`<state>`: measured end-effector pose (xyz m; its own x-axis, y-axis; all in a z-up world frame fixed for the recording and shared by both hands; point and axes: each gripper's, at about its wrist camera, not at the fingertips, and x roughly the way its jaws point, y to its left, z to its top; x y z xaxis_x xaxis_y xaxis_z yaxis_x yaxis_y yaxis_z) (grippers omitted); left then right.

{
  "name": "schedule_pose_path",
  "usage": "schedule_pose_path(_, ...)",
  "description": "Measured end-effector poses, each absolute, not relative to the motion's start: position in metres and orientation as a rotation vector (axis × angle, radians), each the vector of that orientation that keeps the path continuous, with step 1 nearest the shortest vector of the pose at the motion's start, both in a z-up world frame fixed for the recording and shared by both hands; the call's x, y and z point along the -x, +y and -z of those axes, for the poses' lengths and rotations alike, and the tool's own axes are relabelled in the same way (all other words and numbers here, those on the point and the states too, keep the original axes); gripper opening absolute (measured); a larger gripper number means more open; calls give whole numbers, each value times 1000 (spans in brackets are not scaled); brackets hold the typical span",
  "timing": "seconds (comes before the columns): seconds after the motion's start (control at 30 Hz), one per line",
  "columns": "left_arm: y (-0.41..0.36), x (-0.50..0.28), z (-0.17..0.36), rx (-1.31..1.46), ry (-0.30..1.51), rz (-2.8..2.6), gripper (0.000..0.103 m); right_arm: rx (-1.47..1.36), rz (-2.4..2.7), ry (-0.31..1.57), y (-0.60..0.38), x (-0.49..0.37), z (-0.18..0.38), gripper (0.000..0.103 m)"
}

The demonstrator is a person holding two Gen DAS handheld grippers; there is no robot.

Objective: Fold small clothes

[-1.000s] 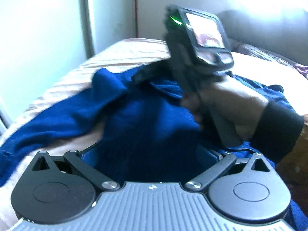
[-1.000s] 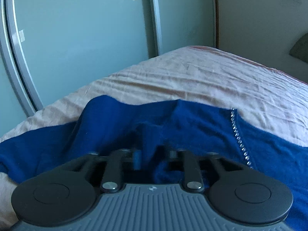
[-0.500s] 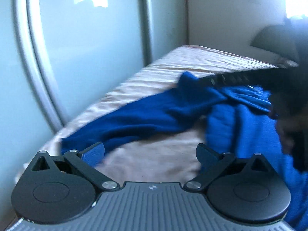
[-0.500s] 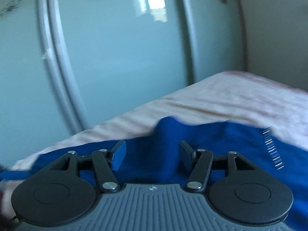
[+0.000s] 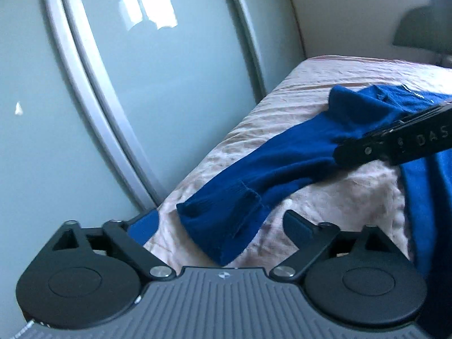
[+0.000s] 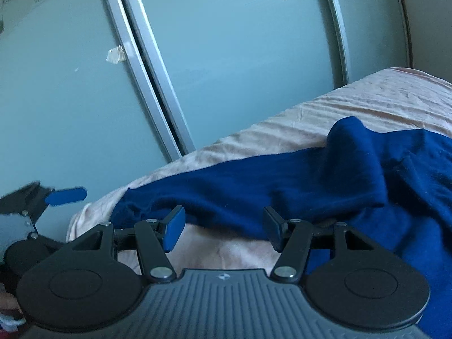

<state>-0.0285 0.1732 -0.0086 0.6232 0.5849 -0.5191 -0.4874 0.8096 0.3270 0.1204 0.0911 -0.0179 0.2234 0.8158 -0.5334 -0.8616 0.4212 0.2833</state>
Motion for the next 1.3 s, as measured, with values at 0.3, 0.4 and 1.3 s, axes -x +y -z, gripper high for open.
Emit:
schedule_pose_path(0.3,189,23,17,-123,684,-536,68,71,-1141,722,83,-116,25,60)
schedule_pose_path(0.4,194,20,21,-132,704,-528,48,68,-1134,722,79,-116,25,60)
schedule_pose_path(1.3,197,7,-40,217,424,-399,3,-82,-1017,670,1,-132,8,70)
